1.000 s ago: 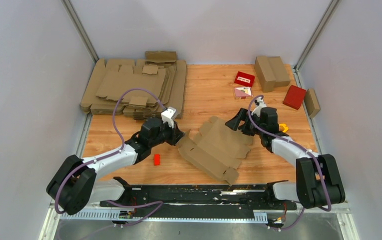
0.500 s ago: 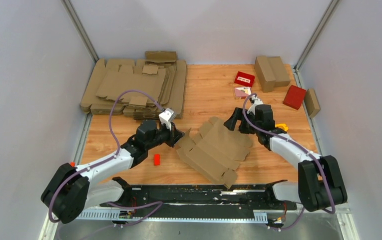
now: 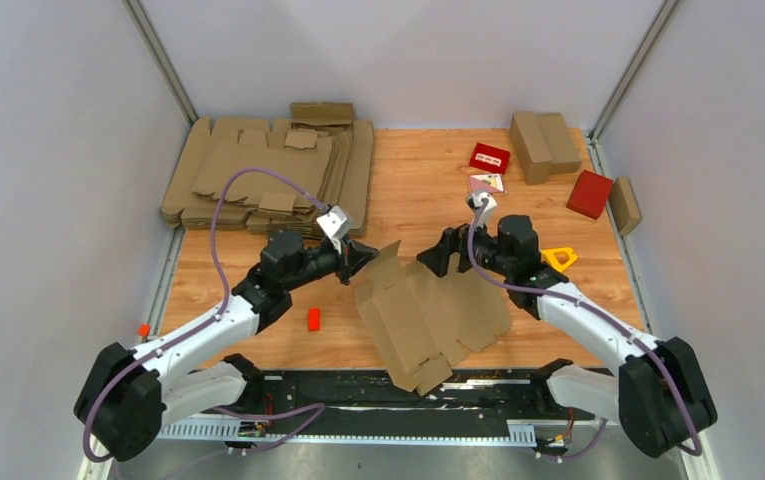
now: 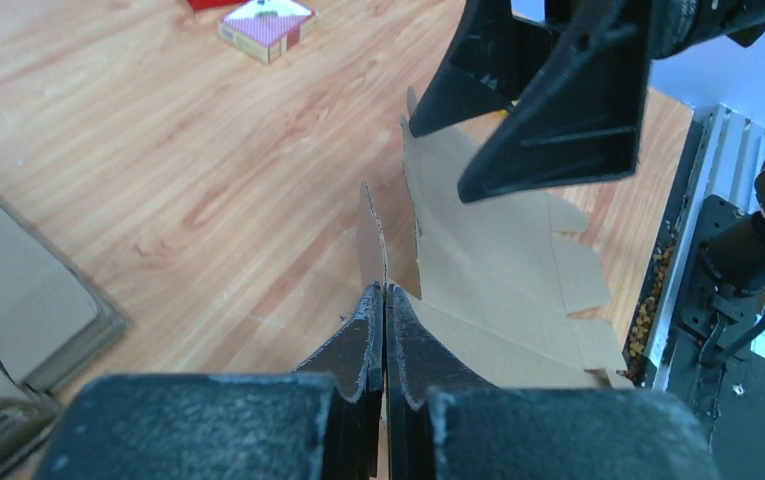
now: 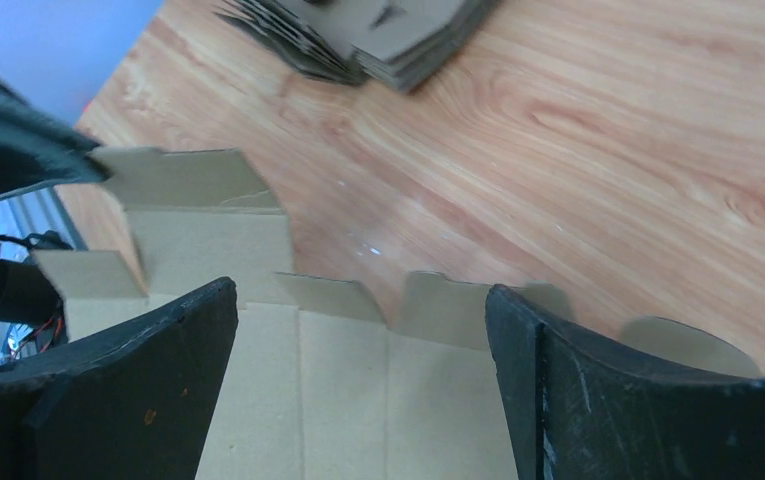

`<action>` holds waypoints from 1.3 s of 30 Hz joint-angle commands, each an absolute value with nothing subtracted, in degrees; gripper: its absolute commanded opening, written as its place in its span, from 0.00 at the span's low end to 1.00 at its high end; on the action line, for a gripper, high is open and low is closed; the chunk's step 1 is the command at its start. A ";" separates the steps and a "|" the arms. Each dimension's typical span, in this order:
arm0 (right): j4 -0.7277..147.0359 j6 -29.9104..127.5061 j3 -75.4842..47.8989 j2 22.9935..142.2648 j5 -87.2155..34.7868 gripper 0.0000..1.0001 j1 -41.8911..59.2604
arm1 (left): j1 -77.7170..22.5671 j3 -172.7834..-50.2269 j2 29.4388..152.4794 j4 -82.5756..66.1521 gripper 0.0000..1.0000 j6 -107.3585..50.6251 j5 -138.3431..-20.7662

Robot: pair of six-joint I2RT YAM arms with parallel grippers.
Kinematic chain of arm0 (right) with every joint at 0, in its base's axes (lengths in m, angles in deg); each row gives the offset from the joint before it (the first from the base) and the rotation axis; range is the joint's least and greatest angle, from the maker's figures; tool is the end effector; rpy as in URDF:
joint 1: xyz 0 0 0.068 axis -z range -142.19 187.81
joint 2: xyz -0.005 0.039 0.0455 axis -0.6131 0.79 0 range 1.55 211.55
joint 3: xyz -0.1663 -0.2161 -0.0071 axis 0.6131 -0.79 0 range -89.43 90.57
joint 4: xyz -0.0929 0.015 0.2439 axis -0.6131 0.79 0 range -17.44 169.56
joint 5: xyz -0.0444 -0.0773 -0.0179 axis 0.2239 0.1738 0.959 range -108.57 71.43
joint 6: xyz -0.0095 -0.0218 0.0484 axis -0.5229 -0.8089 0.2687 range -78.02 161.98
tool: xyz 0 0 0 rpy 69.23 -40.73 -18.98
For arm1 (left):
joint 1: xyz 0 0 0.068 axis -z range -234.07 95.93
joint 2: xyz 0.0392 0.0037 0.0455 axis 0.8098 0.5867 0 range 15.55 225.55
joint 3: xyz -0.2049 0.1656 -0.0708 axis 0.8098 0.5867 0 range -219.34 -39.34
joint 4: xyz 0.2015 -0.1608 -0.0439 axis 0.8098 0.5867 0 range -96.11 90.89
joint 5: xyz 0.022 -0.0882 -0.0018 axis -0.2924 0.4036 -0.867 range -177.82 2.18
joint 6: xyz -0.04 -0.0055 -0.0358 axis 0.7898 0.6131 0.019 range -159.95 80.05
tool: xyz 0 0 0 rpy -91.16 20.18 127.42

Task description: Fold the paper box

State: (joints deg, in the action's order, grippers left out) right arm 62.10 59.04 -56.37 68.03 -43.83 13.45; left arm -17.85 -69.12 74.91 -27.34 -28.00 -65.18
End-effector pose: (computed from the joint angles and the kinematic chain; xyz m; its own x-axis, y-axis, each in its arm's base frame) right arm 0.2215 0.1170 0.2293 -0.5542 0.0402 -0.8314 -0.5946 0.6798 0.4293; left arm 0.1806 -0.1493 0.2563 -0.2909 -0.0236 -0.9565 0.8099 0.5260 -0.2594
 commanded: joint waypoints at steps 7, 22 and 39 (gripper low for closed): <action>55.88 54.88 -62.74 52.14 -33.94 0.95 11.64 | -18.01 -71.24 69.85 -33.08 0.00 -37.88 -64.84; 55.13 55.54 -66.72 49.25 -20.54 1.00 11.71 | -17.62 -67.33 63.19 -36.44 0.00 -49.40 -56.94; 49.73 63.30 -67.97 53.80 -40.56 1.00 20.56 | -17.67 -70.76 60.01 -28.23 0.00 -58.86 -58.22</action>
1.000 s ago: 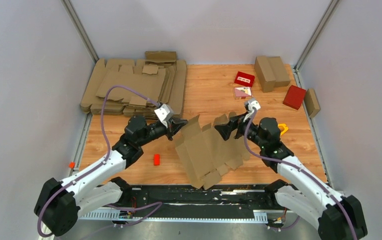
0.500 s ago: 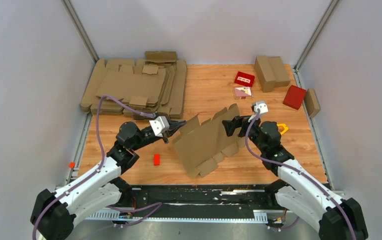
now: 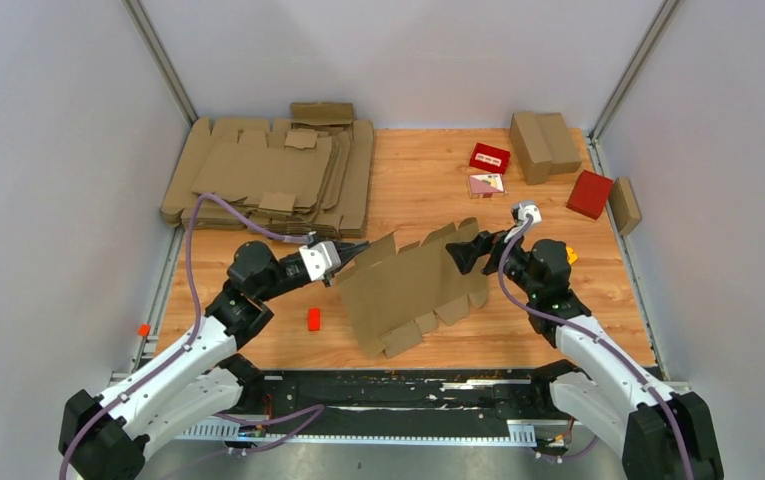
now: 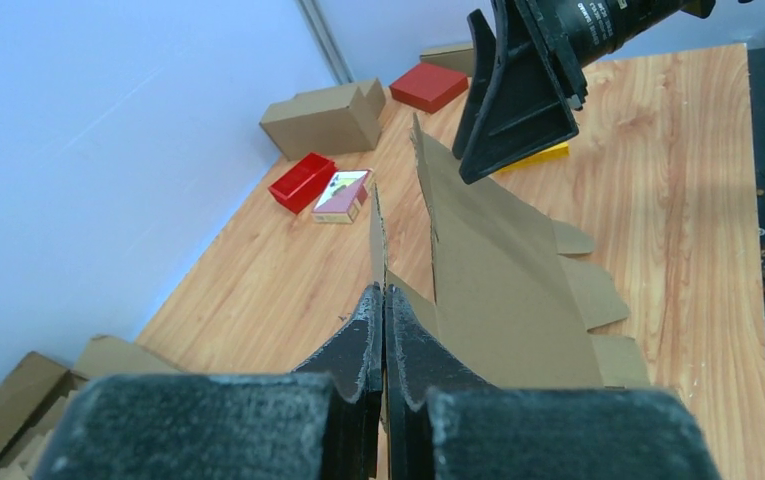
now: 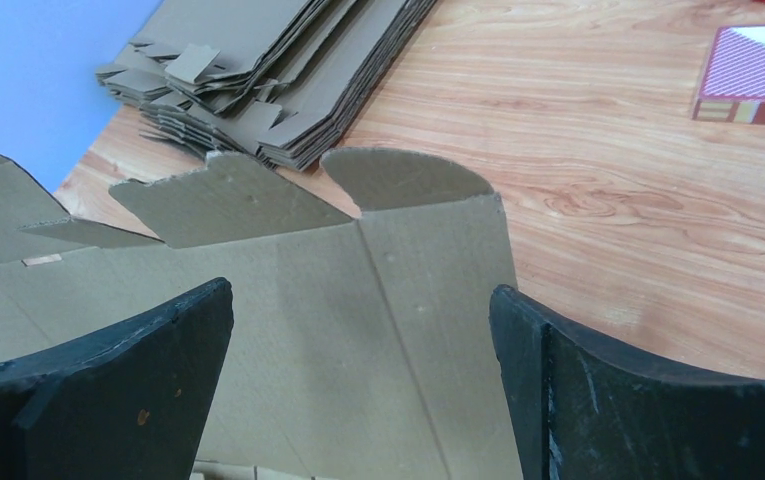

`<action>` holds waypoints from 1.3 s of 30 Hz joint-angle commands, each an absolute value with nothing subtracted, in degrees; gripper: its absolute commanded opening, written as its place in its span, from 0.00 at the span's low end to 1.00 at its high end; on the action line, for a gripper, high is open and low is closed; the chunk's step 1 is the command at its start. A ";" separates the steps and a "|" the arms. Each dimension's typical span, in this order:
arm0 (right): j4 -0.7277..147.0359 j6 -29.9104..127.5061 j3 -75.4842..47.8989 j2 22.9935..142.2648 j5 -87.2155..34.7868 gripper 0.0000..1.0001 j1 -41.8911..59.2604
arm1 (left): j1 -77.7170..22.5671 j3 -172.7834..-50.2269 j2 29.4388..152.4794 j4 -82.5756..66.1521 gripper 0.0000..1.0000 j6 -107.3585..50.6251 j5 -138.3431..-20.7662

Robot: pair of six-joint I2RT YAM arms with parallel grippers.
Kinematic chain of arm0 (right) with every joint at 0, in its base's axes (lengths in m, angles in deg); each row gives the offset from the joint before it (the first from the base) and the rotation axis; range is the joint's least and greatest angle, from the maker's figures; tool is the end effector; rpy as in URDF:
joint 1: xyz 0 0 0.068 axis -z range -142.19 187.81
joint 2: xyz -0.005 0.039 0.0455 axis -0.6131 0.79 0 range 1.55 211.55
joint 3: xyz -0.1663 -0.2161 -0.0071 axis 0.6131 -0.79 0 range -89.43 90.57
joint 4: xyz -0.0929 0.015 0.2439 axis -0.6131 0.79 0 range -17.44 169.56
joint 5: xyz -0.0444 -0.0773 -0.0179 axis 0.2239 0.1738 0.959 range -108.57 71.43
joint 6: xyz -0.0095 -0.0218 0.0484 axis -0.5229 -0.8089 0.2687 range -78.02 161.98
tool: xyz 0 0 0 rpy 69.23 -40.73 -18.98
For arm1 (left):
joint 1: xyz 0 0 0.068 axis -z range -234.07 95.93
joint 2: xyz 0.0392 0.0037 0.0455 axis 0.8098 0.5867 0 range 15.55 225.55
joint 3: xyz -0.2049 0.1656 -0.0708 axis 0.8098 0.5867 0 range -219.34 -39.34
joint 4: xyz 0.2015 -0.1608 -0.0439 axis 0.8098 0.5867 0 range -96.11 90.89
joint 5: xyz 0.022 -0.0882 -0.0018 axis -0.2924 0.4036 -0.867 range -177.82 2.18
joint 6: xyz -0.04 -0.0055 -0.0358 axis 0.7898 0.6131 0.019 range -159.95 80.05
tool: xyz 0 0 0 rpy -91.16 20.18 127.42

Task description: Fold the paper box

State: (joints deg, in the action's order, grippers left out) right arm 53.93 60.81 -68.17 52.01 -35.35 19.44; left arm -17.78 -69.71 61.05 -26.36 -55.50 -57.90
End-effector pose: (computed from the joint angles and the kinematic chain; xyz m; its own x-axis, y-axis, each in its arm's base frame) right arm 0.1878 0.0732 0.2302 -0.3492 0.2096 -0.9133 -0.4844 0.7940 0.3674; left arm 0.1440 -0.1277 0.3051 0.3144 0.0575 -0.9475 0.8606 0.4040 0.3101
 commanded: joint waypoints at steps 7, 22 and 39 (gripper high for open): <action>48.65 64.10 -68.05 54.94 -42.51 1.00 21.22 | -17.69 -69.82 57.78 -28.27 0.00 -62.14 -59.94; 51.84 62.15 -69.07 51.31 -32.85 1.00 22.96 | -17.68 -70.71 56.72 -26.80 0.00 -65.82 -52.33; 32.03 64.87 -73.45 53.37 -53.10 0.99 22.96 | -17.68 -71.32 55.15 -23.45 0.00 -70.61 -51.37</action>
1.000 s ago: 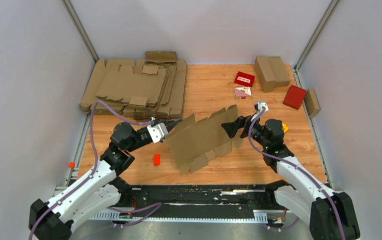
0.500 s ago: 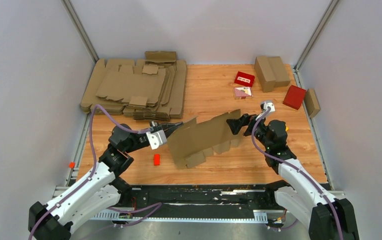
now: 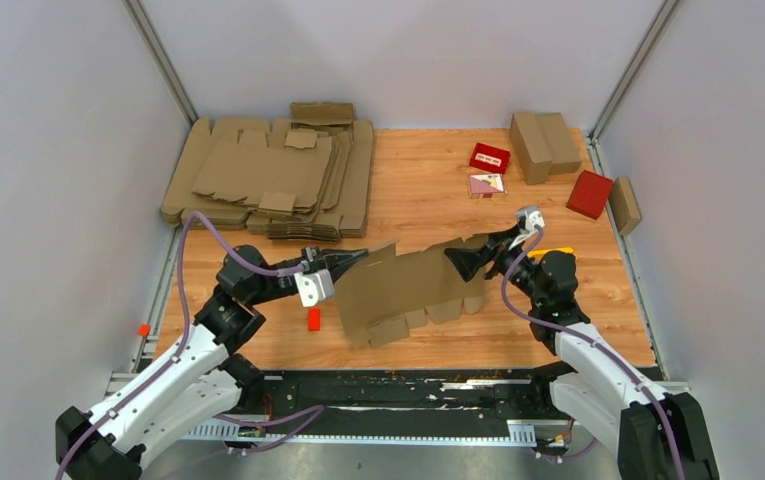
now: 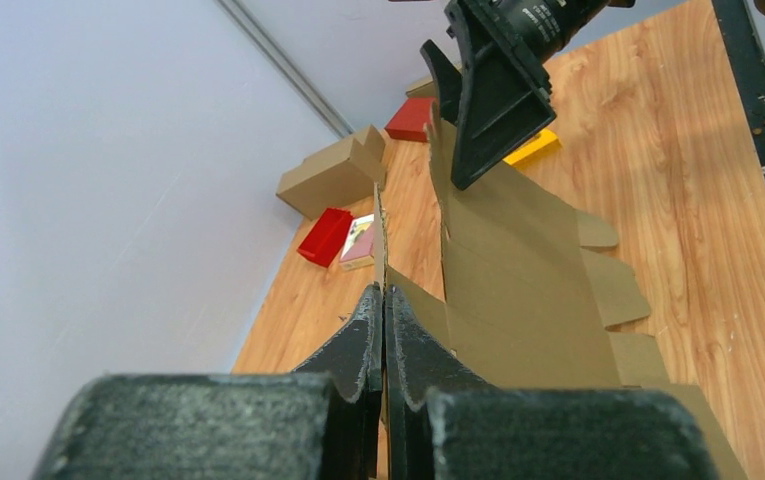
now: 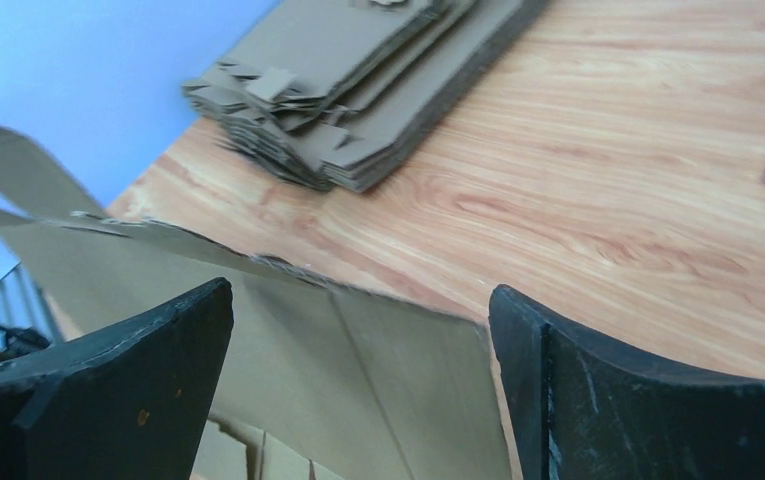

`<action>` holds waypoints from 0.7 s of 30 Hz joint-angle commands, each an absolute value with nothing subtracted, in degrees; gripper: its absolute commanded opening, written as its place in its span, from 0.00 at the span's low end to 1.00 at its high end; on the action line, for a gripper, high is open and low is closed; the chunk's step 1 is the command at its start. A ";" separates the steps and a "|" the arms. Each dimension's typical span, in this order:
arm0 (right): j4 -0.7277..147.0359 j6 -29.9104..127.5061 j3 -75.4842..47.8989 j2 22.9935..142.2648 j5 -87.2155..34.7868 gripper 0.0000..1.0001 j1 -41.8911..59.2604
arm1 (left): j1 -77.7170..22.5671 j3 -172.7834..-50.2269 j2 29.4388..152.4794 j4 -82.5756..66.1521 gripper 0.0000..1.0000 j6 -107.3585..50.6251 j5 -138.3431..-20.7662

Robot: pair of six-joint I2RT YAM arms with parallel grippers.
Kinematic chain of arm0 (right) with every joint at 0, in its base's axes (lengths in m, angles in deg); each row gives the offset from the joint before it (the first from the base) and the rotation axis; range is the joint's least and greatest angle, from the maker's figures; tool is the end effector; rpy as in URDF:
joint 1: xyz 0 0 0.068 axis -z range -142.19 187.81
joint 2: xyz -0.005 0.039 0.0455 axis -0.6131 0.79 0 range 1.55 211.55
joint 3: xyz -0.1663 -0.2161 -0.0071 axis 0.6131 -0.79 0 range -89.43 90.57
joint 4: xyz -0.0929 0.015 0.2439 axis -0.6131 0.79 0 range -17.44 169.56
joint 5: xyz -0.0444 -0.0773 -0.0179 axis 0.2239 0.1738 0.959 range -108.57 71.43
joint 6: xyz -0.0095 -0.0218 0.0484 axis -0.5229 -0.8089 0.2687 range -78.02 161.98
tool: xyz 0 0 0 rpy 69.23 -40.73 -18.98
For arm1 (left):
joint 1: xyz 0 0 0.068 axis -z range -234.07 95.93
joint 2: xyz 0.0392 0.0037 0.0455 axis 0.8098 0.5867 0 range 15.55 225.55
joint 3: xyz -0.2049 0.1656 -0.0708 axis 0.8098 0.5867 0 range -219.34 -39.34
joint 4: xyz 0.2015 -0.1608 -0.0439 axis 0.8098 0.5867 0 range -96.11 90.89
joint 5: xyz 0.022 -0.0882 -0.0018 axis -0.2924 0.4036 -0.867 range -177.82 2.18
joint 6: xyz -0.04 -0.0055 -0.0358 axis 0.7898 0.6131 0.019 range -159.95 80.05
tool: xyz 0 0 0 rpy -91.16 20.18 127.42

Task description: Fold the paper box

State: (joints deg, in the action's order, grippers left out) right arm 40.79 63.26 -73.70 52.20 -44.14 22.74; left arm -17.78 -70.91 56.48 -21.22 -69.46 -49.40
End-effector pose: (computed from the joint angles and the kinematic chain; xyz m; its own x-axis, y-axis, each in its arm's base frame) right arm 0.1832 0.0653 0.2208 -0.2857 0.2621 -0.9218 -0.5871 0.7124 0.3845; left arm 0.1268 -0.1205 0.3160 0.5444 0.0792 -0.8351 0.7974 0.2604 0.5445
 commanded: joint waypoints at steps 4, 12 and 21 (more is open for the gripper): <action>33.61 65.12 -72.66 52.60 -54.58 0.86 22.96 | -17.64 -70.77 54.36 -23.10 0.00 -70.03 -56.27; 39.80 62.92 -73.43 49.33 -54.37 0.54 21.37 | -17.66 -70.01 54.33 -24.88 0.00 -69.07 -59.22; 47.78 57.73 -71.30 47.72 -47.39 0.17 17.17 | -17.69 -68.58 54.80 -26.88 0.04 -65.31 -63.97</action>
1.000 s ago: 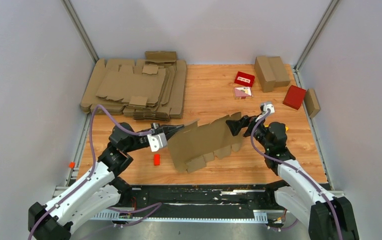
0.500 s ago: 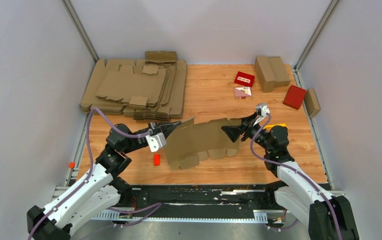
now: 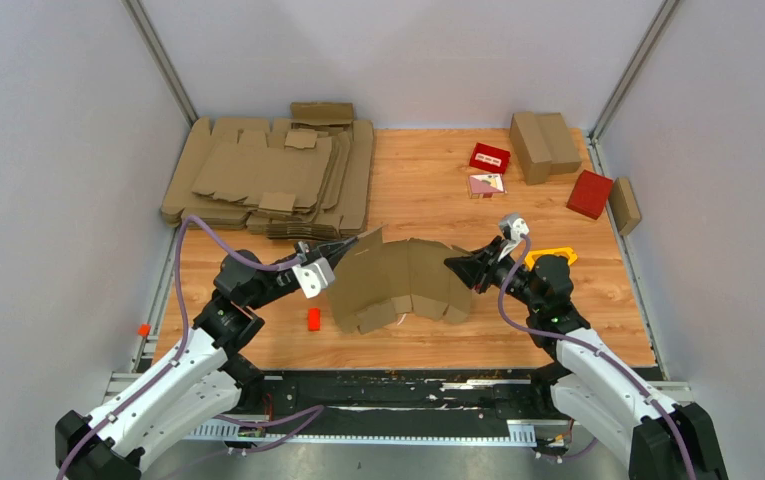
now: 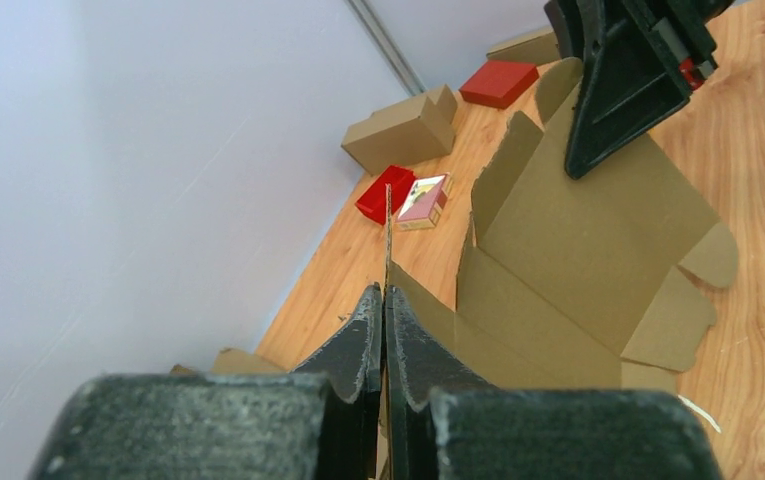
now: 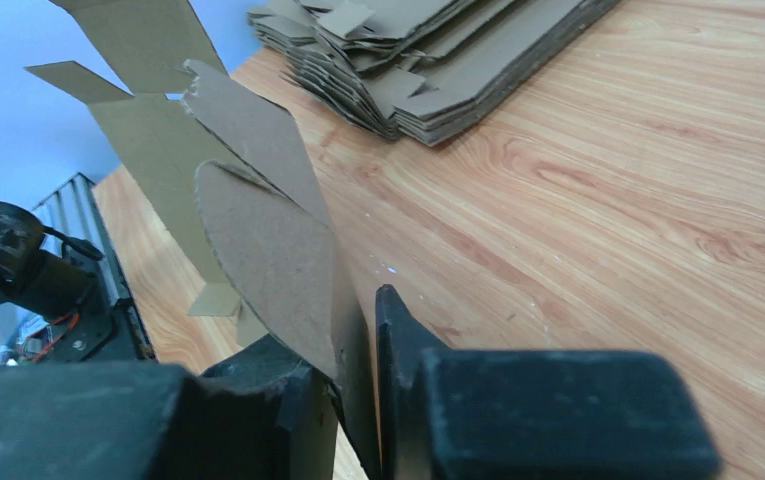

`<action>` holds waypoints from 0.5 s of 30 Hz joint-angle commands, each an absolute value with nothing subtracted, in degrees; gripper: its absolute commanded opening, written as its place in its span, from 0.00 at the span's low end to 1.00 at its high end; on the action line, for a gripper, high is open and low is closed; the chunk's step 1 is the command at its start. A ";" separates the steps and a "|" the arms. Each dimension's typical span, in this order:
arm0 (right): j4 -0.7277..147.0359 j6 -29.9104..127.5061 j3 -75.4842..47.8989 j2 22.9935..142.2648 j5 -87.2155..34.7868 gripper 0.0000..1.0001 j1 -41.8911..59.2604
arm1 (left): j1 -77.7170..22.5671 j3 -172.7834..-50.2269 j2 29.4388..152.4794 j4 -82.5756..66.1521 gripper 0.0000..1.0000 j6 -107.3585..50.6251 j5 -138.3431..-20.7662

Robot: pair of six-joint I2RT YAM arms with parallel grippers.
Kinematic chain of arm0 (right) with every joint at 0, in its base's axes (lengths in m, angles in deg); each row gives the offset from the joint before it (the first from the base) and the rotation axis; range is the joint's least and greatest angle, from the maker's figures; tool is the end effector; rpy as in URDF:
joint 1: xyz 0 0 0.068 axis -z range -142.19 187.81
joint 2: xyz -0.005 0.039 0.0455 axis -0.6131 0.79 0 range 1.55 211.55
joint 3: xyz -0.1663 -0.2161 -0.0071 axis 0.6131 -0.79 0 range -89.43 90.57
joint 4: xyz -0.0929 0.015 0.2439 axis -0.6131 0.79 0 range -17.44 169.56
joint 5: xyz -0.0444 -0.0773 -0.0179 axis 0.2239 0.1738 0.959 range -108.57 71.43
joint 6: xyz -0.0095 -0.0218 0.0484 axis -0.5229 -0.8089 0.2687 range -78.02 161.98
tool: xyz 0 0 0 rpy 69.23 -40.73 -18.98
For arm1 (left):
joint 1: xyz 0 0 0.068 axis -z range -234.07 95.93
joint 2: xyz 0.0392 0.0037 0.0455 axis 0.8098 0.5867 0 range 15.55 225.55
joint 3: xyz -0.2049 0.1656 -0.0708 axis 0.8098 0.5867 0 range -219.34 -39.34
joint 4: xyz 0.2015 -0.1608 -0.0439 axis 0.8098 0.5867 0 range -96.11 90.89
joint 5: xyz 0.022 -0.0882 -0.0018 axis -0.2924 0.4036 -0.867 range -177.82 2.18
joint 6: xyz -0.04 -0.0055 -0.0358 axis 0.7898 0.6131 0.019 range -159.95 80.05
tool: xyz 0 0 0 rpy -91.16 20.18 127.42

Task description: Fold the paper box

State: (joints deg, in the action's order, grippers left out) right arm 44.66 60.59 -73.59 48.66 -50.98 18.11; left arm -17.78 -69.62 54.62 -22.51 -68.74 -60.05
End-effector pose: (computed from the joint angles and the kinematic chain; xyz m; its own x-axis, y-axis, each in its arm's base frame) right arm 0.1675 0.0803 0.2250 -0.3041 0.1772 -0.9360 -0.7295 0.5886 0.3485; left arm 0.1280 -0.1146 0.3157 0.5252 0.1431 -0.8388 0.7336 0.4233 0.5316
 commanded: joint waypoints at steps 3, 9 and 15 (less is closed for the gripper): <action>48.74 57.65 -71.60 46.39 -45.06 0.02 17.08 | -17.66 -67.44 55.01 -27.71 0.16 -61.97 -67.61; 50.13 57.77 -73.20 41.57 -40.02 0.00 17.10 | -17.85 -64.27 55.61 -31.37 0.64 -42.25 -90.21; 50.62 57.86 -73.16 41.10 -39.44 0.00 17.17 | -18.02 -64.23 55.44 -26.04 1.00 -28.06 -105.54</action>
